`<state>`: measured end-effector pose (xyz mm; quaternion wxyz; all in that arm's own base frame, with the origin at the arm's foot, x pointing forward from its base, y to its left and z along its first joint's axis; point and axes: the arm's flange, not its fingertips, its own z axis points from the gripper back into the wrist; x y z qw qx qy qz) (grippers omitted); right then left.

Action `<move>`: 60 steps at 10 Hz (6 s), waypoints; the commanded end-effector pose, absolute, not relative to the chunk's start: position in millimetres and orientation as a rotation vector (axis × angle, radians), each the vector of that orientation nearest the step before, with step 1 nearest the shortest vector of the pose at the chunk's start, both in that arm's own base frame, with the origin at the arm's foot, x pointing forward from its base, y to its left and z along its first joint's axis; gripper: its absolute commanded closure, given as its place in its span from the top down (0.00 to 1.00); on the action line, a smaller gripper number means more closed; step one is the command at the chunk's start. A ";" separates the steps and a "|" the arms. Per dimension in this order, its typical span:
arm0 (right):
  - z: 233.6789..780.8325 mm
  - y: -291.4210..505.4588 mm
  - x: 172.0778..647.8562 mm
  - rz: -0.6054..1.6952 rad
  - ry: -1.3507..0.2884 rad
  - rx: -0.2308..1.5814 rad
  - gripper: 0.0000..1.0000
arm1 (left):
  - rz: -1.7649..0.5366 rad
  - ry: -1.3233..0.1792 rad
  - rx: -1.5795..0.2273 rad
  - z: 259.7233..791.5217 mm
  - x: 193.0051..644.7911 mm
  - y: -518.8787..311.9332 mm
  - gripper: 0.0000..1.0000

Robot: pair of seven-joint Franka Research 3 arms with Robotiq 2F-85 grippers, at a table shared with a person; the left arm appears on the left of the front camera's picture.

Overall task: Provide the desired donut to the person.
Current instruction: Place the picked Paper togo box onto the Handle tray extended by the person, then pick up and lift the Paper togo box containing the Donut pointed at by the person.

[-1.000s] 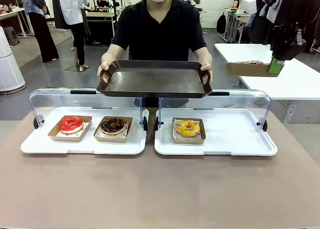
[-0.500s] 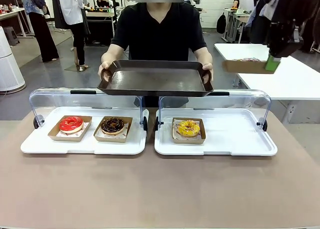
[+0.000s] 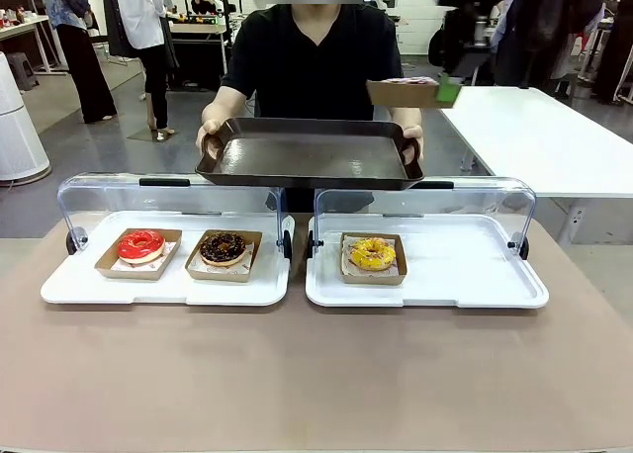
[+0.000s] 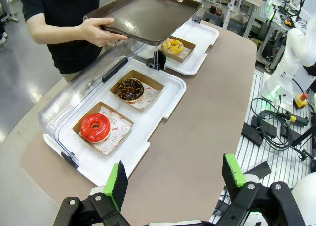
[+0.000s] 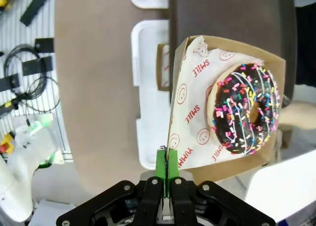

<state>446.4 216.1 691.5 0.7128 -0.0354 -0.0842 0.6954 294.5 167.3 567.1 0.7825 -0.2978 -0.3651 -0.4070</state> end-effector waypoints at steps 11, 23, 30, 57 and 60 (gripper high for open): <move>590.1 243.6 541.5 1.596 -0.265 0.095 0.02 | -0.890 -0.801 -0.644 566.2 293.5 169.5 1.00; 567.6 240.6 546.7 1.588 -0.209 0.081 1.00 | -0.890 -0.801 -0.644 566.2 293.5 169.5 1.00; 573.0 239.8 545.1 1.585 -0.187 0.079 1.00 | -0.890 -0.801 -0.644 566.2 293.5 169.5 1.00; 573.1 12.5 385.7 1.435 -0.143 -0.003 1.00 | -0.890 -0.801 -0.644 566.2 293.5 169.5 1.00; 559.0 -37.8 398.9 1.537 -0.270 0.286 1.00 | -0.890 -0.801 -0.644 566.2 293.5 169.5 1.00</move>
